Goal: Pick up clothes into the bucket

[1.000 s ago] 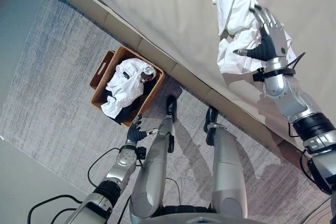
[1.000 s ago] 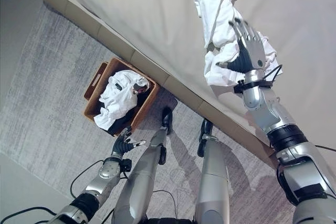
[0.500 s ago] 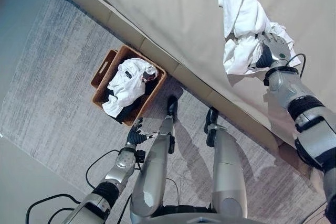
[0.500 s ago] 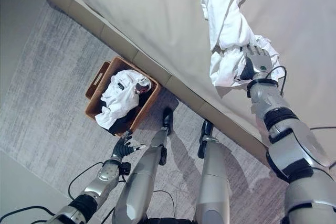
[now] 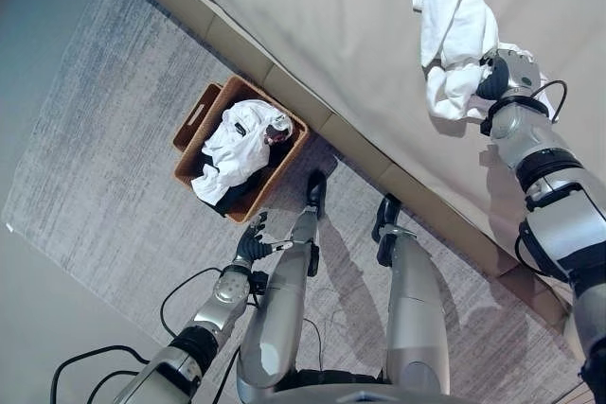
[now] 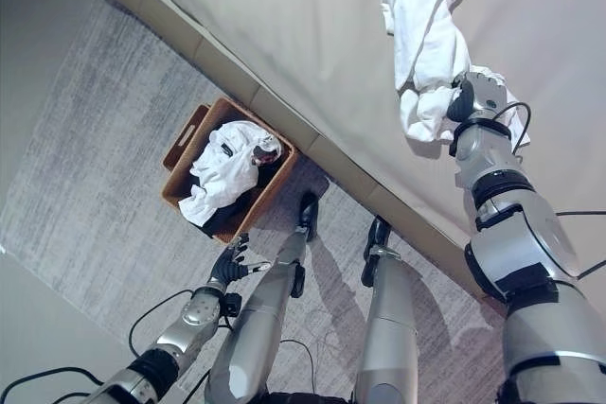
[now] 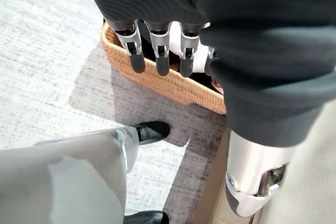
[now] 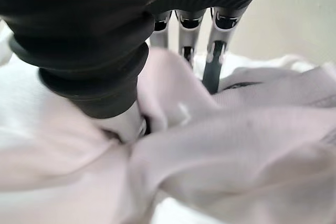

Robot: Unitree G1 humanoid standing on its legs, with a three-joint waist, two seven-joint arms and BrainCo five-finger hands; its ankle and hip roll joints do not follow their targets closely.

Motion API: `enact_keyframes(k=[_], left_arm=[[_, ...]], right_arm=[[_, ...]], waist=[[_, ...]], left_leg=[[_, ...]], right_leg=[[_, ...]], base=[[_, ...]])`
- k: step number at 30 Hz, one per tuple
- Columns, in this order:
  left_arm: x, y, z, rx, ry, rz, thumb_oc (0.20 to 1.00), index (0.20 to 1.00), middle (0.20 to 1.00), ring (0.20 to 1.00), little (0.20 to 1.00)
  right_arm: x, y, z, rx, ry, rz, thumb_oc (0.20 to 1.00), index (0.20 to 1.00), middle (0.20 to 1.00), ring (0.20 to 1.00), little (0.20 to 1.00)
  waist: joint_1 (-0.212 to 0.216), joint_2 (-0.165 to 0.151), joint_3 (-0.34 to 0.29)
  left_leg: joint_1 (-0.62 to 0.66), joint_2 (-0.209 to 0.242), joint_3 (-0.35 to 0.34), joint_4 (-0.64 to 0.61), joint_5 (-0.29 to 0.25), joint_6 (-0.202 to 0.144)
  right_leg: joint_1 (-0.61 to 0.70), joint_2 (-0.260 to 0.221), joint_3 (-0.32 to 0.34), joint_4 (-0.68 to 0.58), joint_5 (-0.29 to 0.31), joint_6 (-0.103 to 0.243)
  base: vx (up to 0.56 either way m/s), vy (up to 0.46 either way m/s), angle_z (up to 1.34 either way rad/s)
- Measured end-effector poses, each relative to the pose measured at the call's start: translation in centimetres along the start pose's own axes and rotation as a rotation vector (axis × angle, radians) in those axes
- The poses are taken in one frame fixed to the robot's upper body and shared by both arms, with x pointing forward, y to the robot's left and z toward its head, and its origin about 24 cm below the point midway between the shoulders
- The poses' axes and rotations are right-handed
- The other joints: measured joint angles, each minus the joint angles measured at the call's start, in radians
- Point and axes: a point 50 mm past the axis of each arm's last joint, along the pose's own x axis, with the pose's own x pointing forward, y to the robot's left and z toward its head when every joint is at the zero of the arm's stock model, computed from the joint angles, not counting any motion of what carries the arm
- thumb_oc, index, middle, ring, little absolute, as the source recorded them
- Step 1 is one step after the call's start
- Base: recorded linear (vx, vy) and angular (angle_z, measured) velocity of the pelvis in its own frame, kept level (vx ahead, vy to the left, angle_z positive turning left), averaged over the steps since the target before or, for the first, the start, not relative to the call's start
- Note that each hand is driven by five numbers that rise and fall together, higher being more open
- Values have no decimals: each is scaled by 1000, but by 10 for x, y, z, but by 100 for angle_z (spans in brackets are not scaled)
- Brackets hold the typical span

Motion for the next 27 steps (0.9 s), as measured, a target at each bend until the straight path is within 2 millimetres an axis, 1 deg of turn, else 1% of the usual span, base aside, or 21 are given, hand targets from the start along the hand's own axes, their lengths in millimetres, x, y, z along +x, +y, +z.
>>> enact_keyframes(k=[4,5,6,7,8,9,11,12,14,16,17,18,19,20,21,22,23,24,25,26,27], left_arm=[[2,-1,4,-6,-14,1,1000,1000,1000,1000,1000],[3,0,7,-10,-24,3,1000,1000,1000,1000,1000],[3,0,9,-16,-31,7,1000,1000,1000,1000,1000],[4,2,11,-22,-37,14,1000,1000,1000,1000,1000],[5,4,13,-32,-46,27,1000,1000,1000,1000,1000],[6,6,15,-31,-50,33,1000,1000,1000,1000,1000],[6,11,15,-36,-48,49,1000,1000,1000,1000,1000],[6,15,15,-31,-50,55,1000,1000,1000,1000,1000],[5,19,14,-26,-48,64,1000,1000,1000,1000,1000],[4,28,14,-18,-46,81,1000,1000,1000,1000,1000],[3,32,14,-16,-47,87,1000,1000,1000,1000,1000],[4,36,16,-17,-55,97,1000,1000,1000,1000,1000],[0,41,12,-24,-42,109,1000,1000,1000,1000,1000],[-2,47,15,-21,-58,118,1000,1000,1000,1000,1000],[-4,49,15,-27,-66,118,1000,1000,1000,1000,1000],[-4,51,25,-32,-103,112,1000,1000,1000,1000,1000],[-5,50,28,-35,-117,99,1000,1000,1000,1000,1000],[-5,46,38,-55,-160,69,1000,1000,1000,1000,1000],[-3,44,50,-68,-200,51,1000,1000,1000,1000,1000],[-3,44,56,-73,-225,41,1000,1000,1000,1000,1000],[-4,42,67,-92,-270,23,1000,1000,1000,1000,1000]], right_arm=[[2,-25,19,89,-124,-87,200,200,200,200,200],[3,-38,26,107,-168,-130,200,200,200,200,200],[2,-44,30,117,-199,-151,200,200,200,200,200],[1,-56,35,136,-239,-186,200,200,200,200,200],[-1,-74,43,186,-290,-248,200,200,200,200,200],[-1,-81,45,205,-302,-274,200,200,200,200,200],[-4,-101,53,269,-357,-329,200,200,200,200,200],[-6,-109,57,312,-377,-356,200,200,200,200,200],[-8,-115,60,329,-402,-374,200,200,200,200,200],[-10,-133,55,346,-411,-415,200,200,200,200,200],[-10,-136,53,355,-410,-424,200,200,200,200,200],[-11,-142,52,383,-411,-441,200,200,200,200,200],[-12,-149,52,428,-412,-464,200,200,200,200,200],[-14,-159,52,463,-429,-495,200,200,200,200,200],[-15,-164,51,478,-436,-510,200,200,200,200,200],[-17,-175,49,521,-441,-544,200,200,200,200,200],[-18,-182,46,536,-439,-563,200,200,200,200,200],[-20,-192,42,555,-441,-593,200,200,200,200,200],[-22,-197,41,589,-446,-601,200,200,200,200,200],[-23,-199,43,606,-457,-599,200,200,200,200,200],[-26,-198,45,634,-484,-587,200,200,200,200,200]], waist=[[-3,1,1],[-10,0,1],[-2,1,1],[-10,0,2],[-7,-1,2],[-15,-2,3],[-23,-10,6],[-27,-22,12],[-31,-32,10],[-35,-43,12],[-34,-48,11],[-46,-55,12],[-52,-65,6],[-62,-84,-7],[-67,-90,-10],[-84,-105,-24],[-84,-105,-24],[-81,-106,-52],[-88,-108,-73],[-85,-107,-76],[-83,-106,-100]], left_leg=[[-5,-1,-1,8,3,4],[-5,-2,0,16,3,4],[-9,-3,0,22,3,4],[-8,-4,0,31,3,4],[-3,-5,1,41,2,3],[6,-5,1,42,2,3],[46,-5,7,54,-7,10],[91,-3,17,56,-23,21],[136,-4,26,57,-31,19],[229,6,42,55,-60,27],[253,9,47,54,-65,27],[285,14,52,53,-76,25],[334,19,57,41,-79,22],[369,20,67,32,-86,17],[384,21,68,23,-89,23],[400,23,71,19,-91,21],[411,24,71,14,-92,21],[424,26,74,3,-95,19],[443,27,76,-5,-96,19],[463,29,78,-15,-94,21],[487,34,83,-25,-98,20]], right_leg=[[-3,-1,-3,10,-3,-5],[-1,-2,-2,12,-3,-5],[-1,-2,-2,13,-4,-5],[4,-2,-2,15,-4,-5],[15,-2,-2,15,-4,-5],[23,-2,-2,14,-3,-5],[71,-2,0,8,-3,-5],[112,1,12,-4,-4,-5],[157,4,23,-13,-5,-4],[260,21,39,-58,-7,4],[285,23,43,-69,-6,11],[323,29,47,-86,-8,12],[376,37,49,-113,-3,20],[409,36,54,-126,-3,21],[423,38,54,-135,0,24],[442,39,54,-147,3,28],[457,42,54,-157,5,32],[468,44,56,-170,9,33],[486,46,56,-186,10,31],[507,50,57,-196,20,34],[533,54,55,-213,22,37]], base=[[0,0,0],[0,0,0],[0,0,0],[0,0,0],[17,20,3],[17,20,4],[38,54,-6],[52,71,-20],[40,33,-20],[89,39,-25],[53,23,-24],[123,16,-20],[133,16,-24],[181,9,-21],[121,12,-17],[61,6,-7],[106,23,-9],[76,13,-7],[111,7,-10],[53,-13,-11],[53,-11,-10]])
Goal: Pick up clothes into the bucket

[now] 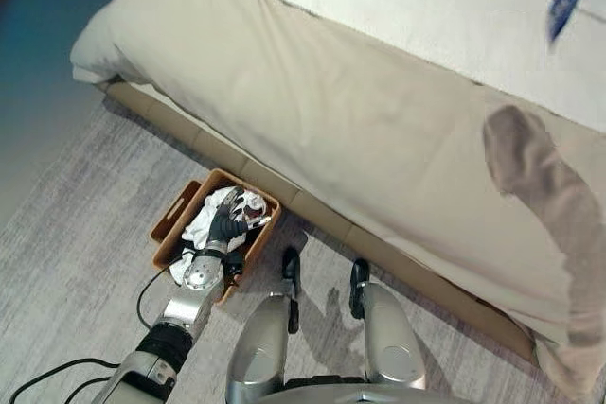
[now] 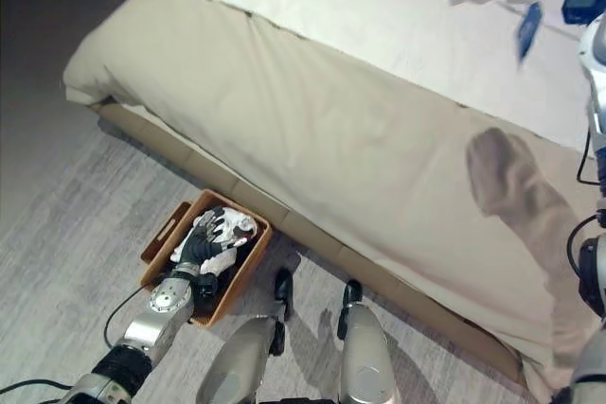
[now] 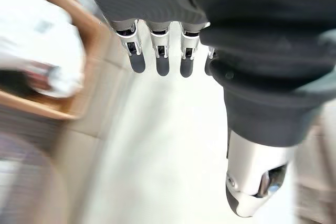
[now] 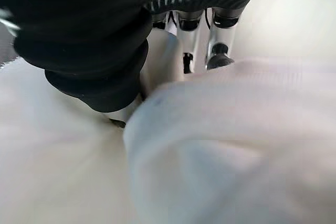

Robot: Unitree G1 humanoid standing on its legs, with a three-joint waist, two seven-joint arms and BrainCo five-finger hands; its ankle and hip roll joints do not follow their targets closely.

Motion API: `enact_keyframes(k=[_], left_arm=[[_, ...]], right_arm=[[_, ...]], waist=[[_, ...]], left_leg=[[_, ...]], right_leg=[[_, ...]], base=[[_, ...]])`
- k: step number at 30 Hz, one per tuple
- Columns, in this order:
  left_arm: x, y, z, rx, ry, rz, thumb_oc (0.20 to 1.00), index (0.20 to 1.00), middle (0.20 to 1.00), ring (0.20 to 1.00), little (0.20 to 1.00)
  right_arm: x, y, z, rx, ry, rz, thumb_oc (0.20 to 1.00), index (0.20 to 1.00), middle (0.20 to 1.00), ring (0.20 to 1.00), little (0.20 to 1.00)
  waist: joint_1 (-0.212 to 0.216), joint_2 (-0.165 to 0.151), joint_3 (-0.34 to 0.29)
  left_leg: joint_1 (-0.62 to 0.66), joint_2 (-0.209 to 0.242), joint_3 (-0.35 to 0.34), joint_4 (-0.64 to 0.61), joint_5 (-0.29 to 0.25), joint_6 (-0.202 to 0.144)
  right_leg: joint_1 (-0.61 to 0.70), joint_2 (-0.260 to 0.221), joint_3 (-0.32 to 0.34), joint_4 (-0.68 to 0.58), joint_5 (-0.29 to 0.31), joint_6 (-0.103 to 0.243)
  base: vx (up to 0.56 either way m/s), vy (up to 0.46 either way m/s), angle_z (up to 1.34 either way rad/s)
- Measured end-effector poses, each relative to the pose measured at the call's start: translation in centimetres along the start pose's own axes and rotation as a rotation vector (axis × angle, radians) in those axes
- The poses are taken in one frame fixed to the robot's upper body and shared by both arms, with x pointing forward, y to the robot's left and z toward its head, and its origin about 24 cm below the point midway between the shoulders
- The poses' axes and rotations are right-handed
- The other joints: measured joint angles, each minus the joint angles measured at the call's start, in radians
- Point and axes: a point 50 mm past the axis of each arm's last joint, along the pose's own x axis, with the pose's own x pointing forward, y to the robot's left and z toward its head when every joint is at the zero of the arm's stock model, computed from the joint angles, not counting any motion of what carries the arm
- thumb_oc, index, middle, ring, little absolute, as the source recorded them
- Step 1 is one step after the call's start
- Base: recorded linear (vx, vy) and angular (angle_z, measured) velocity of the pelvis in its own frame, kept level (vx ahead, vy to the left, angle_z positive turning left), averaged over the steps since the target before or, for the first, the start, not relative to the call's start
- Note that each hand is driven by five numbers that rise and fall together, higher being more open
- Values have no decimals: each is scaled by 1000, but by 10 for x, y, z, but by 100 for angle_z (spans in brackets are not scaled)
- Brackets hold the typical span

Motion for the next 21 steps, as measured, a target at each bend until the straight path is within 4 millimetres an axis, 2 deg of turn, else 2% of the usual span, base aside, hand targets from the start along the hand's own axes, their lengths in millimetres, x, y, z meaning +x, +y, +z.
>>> enact_keyframes(k=[3,5,6,7,8,11,13,15,18,21], left_arm=[[2,-9,22,-88,-84,-51,1000,1000,1000,1000,1000],[4,-13,34,-129,-123,-84,1000,1000,1000,1000,1000],[4,-16,45,-140,-164,-115,1000,1000,1000,1000,1000],[5,-16,54,-150,-190,-133,1000,1000,1000,1000,1000],[8,-18,73,-162,-255,-171,1000,1000,1000,1000,1000],[20,-20,109,-132,-362,-231,1000,1000,1000,1000,1000],[23,-22,121,-122,-396,-259,1000,1000,1000,1000,1000],[28,-37,138,-107,-426,-353,1000,1000,1000,1000,1000],[29,-52,144,-102,-438,-431,1000,1000,1000,1000,1000],[30,-66,157,-64,-463,-507,1000,1000,1000,1000,1000]], right_arm=[[-14,7,-3,64,-3,53,200,200,200,200,200],[-21,12,-9,68,18,97,200,200,200,200,200],[-27,17,-14,70,35,132,200,200,200,200,200],[-29,20,-15,74,42,148,200,200,200,200,200],[-34,29,-18,70,63,220,200,200,200,200,200],[-53,57,-26,42,101,420,200,200,200,200,200],[-61,68,-28,30,106,504,200,200,200,200,200],[-74,79,-34,-22,132,644,200,200,200,200,200],[-84,89,-38,-37,148,741,200,200,200,200,200],[-93,97,-35,-66,140,844,200,200,200,200,200]], waist=[[-2,8,-87],[-10,9,-102],[-23,11,-137],[-24,11,-141],[-24,14,-146],[-38,16,-215],[-50,20,-235],[-53,23,-256],[-64,33,-299],[-87,37,-304]], left_leg=[[41,7,1,-28,5,0],[80,11,0,-38,5,2],[93,16,2,-50,-2,-3],[108,17,7,-52,-2,-2],[149,23,16,-67,-2,-3],[193,33,35,-80,-14,-10],[219,42,50,-91,-22,-20],[262,49,68,-96,-26,-26],[275,54,70,-102,-29,-29],[301,62,74,-109,-29,-29]], right_leg=[[46,10,-6,-41,8,0],[92,15,-8,-65,11,1],[107,17,-12,-81,8,1],[124,21,-11,-92,11,2],[166,30,-4,-121,16,5],[213,41,7,-160,17,8],[233,50,20,-181,17,8],[279,60,34,-213,25,14],[290,68,48,-230,29,11],[320,78,54,-251,39,11]], base=[[81,-26,-4],[67,-36,-1],[105,-54,0],[108,-42,-11],[61,-62,-19],[62,-41,-19],[89,-51,-29],[85,-54,-29],[25,-34,-18],[17,-21,-5]])
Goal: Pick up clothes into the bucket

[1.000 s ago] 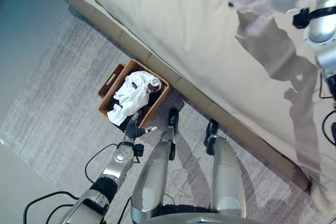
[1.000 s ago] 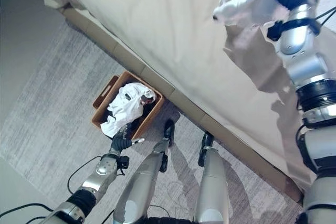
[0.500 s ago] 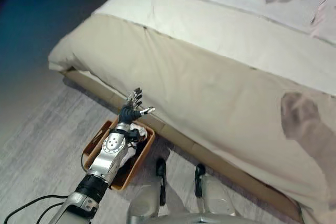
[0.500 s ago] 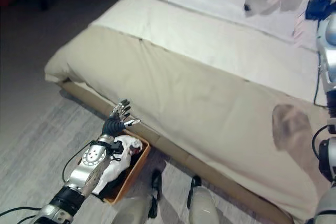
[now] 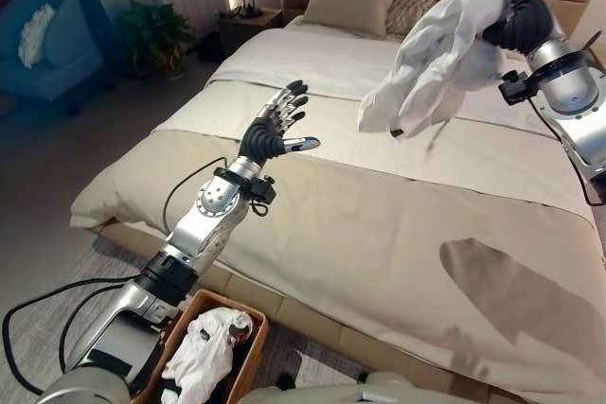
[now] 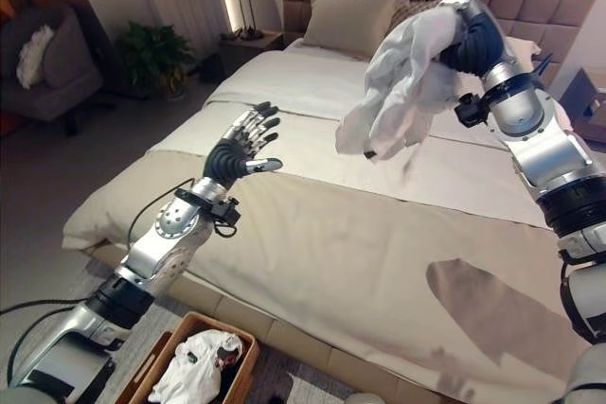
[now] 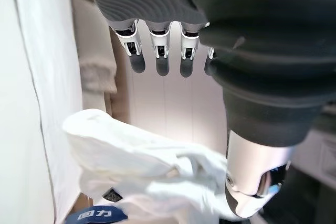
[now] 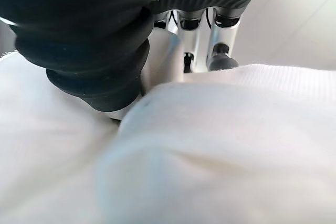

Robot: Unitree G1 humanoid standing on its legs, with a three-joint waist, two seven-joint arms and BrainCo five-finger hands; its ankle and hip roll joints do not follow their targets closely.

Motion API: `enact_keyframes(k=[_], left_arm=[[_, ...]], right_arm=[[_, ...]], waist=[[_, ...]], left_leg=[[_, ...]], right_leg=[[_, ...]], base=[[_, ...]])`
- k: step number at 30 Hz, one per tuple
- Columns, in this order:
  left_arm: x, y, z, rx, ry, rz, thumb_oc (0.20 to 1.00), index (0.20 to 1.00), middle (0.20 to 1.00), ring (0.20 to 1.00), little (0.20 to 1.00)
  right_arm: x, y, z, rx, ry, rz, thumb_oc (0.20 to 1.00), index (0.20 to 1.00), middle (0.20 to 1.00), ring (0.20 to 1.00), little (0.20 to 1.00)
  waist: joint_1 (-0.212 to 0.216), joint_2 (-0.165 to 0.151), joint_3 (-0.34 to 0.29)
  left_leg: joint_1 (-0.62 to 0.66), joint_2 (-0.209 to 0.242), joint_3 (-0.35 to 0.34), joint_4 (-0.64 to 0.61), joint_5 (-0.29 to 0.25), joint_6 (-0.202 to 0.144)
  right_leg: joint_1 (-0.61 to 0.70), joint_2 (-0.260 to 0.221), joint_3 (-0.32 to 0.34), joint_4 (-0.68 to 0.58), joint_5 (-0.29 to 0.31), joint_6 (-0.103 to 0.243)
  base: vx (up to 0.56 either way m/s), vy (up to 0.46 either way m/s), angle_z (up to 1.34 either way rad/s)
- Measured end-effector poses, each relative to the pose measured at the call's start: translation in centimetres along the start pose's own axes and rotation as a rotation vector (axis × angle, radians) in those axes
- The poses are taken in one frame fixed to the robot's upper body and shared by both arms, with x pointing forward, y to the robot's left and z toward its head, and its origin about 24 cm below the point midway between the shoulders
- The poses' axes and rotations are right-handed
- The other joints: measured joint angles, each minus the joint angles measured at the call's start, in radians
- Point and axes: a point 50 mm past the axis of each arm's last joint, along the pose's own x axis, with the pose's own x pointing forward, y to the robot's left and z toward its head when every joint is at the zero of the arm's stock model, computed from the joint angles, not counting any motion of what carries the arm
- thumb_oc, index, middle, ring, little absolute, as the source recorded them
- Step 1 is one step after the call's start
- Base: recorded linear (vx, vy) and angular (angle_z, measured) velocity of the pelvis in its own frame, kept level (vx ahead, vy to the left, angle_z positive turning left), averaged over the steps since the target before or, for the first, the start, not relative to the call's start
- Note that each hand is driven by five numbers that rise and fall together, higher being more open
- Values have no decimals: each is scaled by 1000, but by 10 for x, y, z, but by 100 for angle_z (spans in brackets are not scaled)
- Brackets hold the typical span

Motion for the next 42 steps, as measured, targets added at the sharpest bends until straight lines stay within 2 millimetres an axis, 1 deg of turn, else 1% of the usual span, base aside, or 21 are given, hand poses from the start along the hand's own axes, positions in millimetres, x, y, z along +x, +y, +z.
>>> enact_keyframes(k=[3,4,9,14,18,22,23,24,28,37,42], left_arm=[[10,-4,11,37,-27,-44,1000,1000,1000,1000,1000],[11,-4,11,39,-28,-50,1000,1000,1000,1000,1000],[15,-16,7,37,-20,-83,1000,1000,1000,1000,1000],[26,-26,7,36,-24,-109,1000,1000,1000,1000,1000],[38,-35,15,48,-47,-140,1000,1000,1000,1000,1000],[44,-40,8,42,-26,-131,1000,1000,1000,1000,1000],[45,-44,7,28,-26,-134,1000,1000,1000,1000,1000],[45,-42,5,28,-20,-125,1000,1000,1000,1000,1000],[49,-49,1,-36,-7,-110,1000,1000,1000,1000,1000],[49,-48,-1,-59,20,-103,1000,1000,1000,1000,1000],[52,-43,-7,-67,31,-26,1000,1000,1000,1000,1000]], right_arm=[[-1,7,9,-18,-33,69,200,200,200,200,200],[-1,8,9,-23,-33,80,200,200,200,200,200],[-1,7,10,-22,-36,99,200,200,200,200,200],[-1,12,21,-1,-85,125,200,200,200,200,200],[1,28,32,3,-127,204,200,200,200,200,200],[2,34,36,22,-142,221,200,200,200,200,200],[2,35,36,24,-143,226,200,200,200,200,200],[2,36,37,27,-143,229,200,200,200,200,200],[3,39,37,34,-142,240,200,200,200,200,200],[3,43,38,49,-131,257,200,200,200,200,200],[2,47,45,59,-161,269,200,200,200,200,200]], waist=[[-23,10,-7],[-24,12,-9],[-28,21,-15],[-27,21,-15],[-26,21,-15],[-23,21,-15],[-21,21,-14],[-21,21,-14],[-22,21,-14],[-20,21,-14],[-20,22,-14]], left_leg=[[6,8,13,-4,-2,-3],[6,9,16,-4,-2,-3],[10,12,20,-4,-2,-3],[10,11,21,-5,-3,-3],[10,10,20,-4,-2,-3],[10,9,19,-4,-2,-3],[10,8,19,-4,-2,-3],[10,8,18,-4,-2,-3],[10,7,10,-4,-2,-3],[10,6,2,-4,-2,-4],[9,5,-8,-4,-2,-3]], right_leg=[[7,9,3,-13,0,0],[5,9,5,-13,1,0],[5,13,15,-11,2,-2],[3,12,15,-7,2,-1],[4,11,13,-6,4,0],[6,9,8,-6,4,-1],[6,9,8,-7,4,-1],[7,9,7,-7,4,-1],[13,6,-3,-10,4,-1],[16,5,-8,-11,3,-1],[18,4,-16,-10,2,-2]], base=[[12,-9,-9],[11,-7,-10],[3,-4,-3],[0,0,0],[0,0,0],[0,0,0],[0,0,0],[0,0,0],[-13,9,6],[-2,2,1],[4,4,4]])
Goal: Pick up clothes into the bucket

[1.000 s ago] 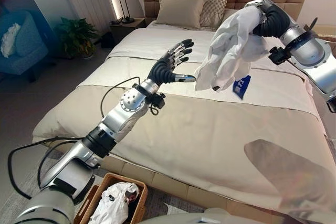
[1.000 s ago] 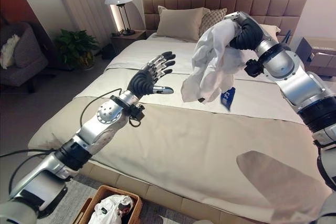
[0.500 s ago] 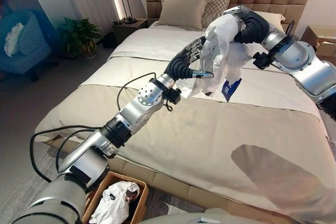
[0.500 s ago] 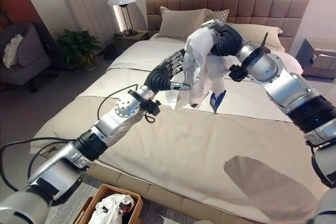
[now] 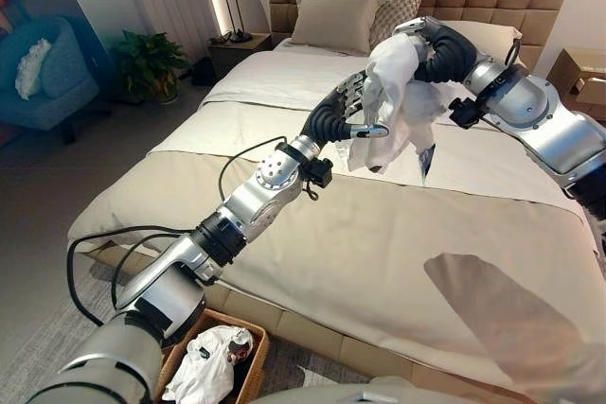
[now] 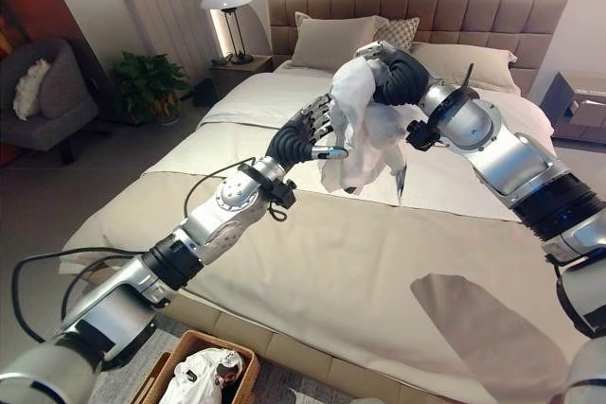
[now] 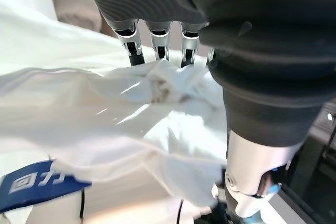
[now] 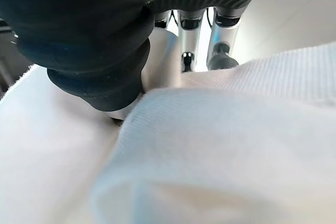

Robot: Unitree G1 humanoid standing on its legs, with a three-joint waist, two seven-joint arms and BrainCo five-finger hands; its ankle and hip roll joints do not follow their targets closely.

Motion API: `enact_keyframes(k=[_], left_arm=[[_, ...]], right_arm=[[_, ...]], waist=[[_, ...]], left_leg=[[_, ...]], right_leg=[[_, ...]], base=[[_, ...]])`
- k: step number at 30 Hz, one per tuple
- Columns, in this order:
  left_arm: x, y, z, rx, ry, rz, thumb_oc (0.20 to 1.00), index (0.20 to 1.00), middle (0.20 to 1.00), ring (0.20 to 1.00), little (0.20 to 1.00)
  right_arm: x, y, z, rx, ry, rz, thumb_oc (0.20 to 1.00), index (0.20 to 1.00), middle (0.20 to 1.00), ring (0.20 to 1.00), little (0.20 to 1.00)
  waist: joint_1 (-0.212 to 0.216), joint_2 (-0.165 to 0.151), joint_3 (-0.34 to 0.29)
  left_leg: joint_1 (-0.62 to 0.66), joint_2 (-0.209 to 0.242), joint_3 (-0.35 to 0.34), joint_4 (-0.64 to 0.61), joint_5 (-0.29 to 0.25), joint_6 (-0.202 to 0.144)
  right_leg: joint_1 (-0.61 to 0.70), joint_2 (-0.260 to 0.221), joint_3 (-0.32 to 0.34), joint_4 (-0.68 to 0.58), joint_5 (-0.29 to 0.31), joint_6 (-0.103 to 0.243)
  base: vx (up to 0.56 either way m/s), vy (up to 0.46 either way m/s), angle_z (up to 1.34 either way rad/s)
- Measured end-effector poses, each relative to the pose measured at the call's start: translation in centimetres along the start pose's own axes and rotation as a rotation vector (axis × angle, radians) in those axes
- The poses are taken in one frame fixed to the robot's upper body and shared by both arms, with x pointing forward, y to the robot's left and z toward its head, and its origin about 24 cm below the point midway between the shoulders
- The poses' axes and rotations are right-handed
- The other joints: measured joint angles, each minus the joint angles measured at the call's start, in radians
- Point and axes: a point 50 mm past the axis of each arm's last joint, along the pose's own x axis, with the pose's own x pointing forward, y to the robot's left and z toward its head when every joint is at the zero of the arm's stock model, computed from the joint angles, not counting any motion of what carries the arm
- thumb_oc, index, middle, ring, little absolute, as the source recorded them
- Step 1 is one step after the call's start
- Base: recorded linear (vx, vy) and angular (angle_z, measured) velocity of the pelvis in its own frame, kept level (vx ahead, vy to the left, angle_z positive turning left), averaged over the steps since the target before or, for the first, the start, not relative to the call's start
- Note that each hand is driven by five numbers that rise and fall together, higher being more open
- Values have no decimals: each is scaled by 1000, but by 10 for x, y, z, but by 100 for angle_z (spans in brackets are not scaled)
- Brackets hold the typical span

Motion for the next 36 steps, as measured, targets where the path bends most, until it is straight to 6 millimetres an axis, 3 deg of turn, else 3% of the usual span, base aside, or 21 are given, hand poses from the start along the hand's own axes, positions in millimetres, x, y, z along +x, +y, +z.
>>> enact_keyframes(k=[7,27,30,33,36], left_arm=[[5,4,-4,-55,0,95,1000,1000,1000,1000,1000],[4,10,-4,-30,16,114,1000,1000,1000,1000,1000],[4,10,-3,-4,12,110,1000,1000,1000,1000,1000],[-1,8,7,7,-28,87,1000,1000,1000,1000,1000],[-4,10,12,57,-49,80,1000,1000,1000,1000,1000]], right_arm=[[-2,6,6,10,-33,15,200,200,200,200,200],[-5,-2,2,-33,-19,-46,200,200,200,200,200],[-6,-6,-3,-98,5,-72,200,200,200,200,200],[-10,-25,-18,-144,74,-159,200,200,200,200,200],[-15,-39,-20,-130,83,-246,200,200,200,200,200]], waist=[[-1,0,0],[5,-4,3],[7,-6,4],[15,-10,7],[24,-11,8]], left_leg=[[-1,0,-2,0,0,0],[-8,0,-47,-2,0,0],[-8,-1,-51,-2,0,0],[-7,-1,-53,-4,0,0],[-7,-1,-52,-6,0,0]], right_leg=[[1,0,-5,1,-1,-1],[31,1,-49,-26,2,-5],[37,1,-52,-29,2,-5],[39,1,-57,-33,3,-5],[39,1,-58,-35,3,-4]], base=[[1,1,0],[0,-4,7],[1,1,2],[0,0,0],[0,0,0]])
